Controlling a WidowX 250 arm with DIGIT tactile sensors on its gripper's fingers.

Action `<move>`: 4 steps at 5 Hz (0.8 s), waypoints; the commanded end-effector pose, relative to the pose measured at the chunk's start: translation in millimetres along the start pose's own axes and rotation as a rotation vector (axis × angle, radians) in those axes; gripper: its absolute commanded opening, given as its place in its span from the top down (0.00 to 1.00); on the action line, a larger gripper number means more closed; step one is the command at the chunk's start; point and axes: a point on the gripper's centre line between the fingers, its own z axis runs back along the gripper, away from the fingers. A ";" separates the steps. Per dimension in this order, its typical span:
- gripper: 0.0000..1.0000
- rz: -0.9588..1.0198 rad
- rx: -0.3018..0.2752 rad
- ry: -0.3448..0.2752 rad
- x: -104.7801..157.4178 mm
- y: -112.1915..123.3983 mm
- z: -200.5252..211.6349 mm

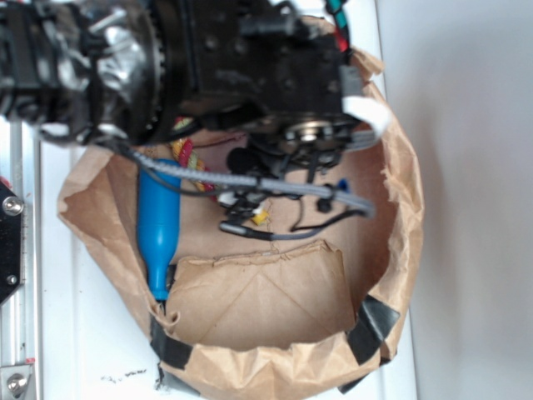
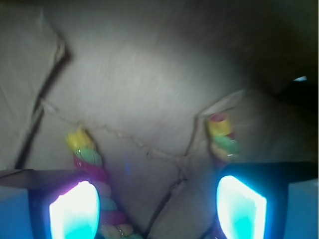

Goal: Grab the multicolored rope.

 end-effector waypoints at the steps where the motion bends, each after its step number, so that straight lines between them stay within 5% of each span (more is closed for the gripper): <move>1: 0.00 0.066 0.065 -0.065 -5.7 42.0 1.7; 4: 0.00 0.063 0.090 -0.058 3.1 54.7 -13.0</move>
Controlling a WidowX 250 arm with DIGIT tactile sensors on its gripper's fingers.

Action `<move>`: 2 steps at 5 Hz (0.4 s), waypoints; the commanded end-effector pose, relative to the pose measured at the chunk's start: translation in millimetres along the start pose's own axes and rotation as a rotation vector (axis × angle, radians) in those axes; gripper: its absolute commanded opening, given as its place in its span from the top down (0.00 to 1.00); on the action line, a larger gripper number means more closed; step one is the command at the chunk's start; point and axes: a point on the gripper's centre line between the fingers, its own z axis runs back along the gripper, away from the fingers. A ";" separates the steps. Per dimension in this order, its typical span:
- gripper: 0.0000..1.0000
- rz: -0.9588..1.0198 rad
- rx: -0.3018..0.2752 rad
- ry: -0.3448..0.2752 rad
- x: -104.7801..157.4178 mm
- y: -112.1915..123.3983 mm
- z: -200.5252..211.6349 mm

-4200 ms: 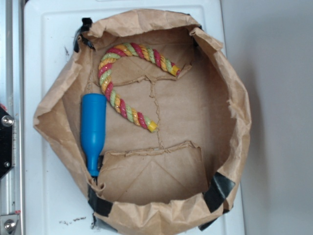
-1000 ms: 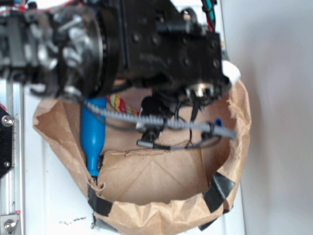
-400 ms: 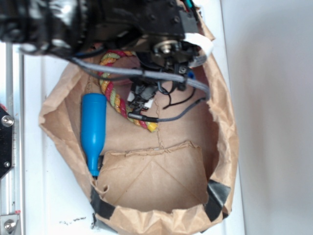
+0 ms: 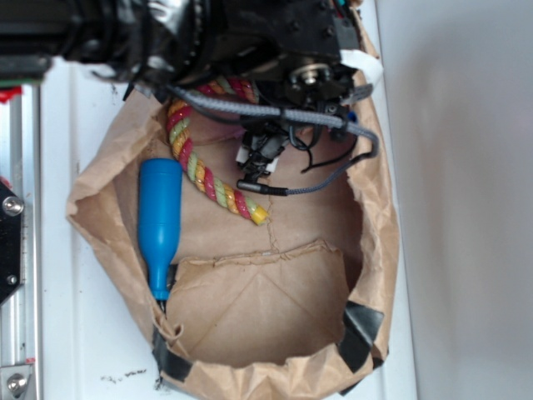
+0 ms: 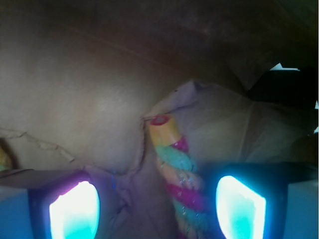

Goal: Grab the multicolored rope.

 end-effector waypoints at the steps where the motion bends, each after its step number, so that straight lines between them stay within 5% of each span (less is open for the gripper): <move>1: 0.00 -0.011 0.026 -0.015 13.8 -0.5 -6.5; 2: 0.00 -0.032 0.021 -0.001 15.9 -9.2 -11.9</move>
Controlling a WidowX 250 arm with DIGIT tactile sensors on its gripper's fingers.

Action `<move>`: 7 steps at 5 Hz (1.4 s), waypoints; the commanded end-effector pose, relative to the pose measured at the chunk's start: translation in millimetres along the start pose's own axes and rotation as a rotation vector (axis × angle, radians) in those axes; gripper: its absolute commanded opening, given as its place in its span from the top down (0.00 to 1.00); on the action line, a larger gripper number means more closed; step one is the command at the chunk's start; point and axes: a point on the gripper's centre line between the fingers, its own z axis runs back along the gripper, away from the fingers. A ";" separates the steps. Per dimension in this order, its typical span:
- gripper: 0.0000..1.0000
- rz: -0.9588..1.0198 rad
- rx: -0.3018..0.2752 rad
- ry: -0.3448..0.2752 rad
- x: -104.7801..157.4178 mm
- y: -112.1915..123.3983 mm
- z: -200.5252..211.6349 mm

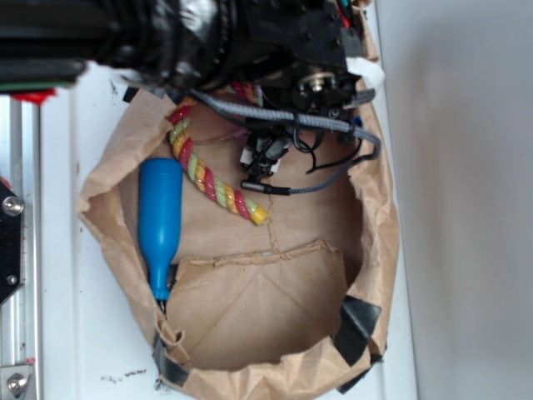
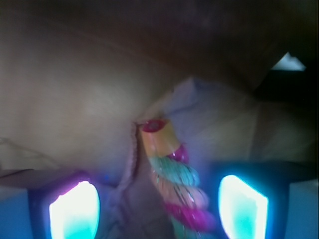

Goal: Grab the multicolored rope.

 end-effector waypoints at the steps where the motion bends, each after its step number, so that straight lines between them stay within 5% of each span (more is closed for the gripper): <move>1: 1.00 -0.007 0.012 -0.028 13.2 -4.8 5.9; 4: 1.00 -0.010 0.055 -0.052 7.9 -9.7 21.1; 7: 1.00 0.025 -0.022 -0.230 34.7 -32.3 137.7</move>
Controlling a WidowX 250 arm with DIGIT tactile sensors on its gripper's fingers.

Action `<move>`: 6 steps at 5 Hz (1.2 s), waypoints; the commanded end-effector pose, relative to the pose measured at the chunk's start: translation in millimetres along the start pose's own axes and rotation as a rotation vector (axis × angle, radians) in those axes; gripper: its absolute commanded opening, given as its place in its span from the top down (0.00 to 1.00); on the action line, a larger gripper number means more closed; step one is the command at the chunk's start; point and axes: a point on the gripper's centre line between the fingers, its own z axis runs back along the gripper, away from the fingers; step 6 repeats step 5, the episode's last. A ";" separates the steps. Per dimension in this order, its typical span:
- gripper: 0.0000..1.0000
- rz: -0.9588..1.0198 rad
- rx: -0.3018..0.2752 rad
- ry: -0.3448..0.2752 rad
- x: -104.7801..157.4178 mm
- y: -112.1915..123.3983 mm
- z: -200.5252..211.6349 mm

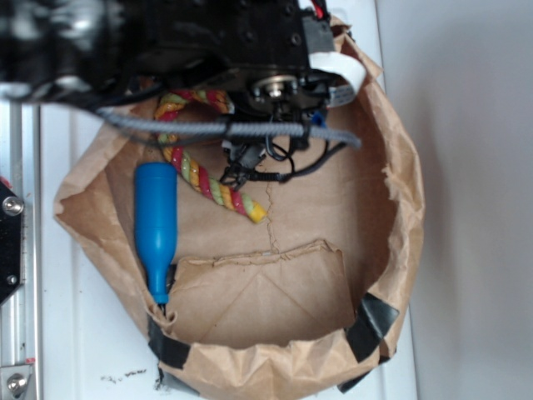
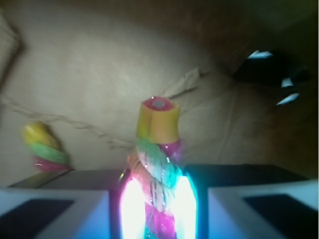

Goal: Grab the multicolored rope.

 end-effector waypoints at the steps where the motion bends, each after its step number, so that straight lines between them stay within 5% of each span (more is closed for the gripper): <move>1: 1.00 -0.004 -0.029 -0.143 41.4 -4.3 78.7; 4: 1.00 -0.075 -0.117 -0.163 35.9 -38.7 133.0; 6: 1.00 -0.110 -0.086 -0.151 27.2 -53.7 140.7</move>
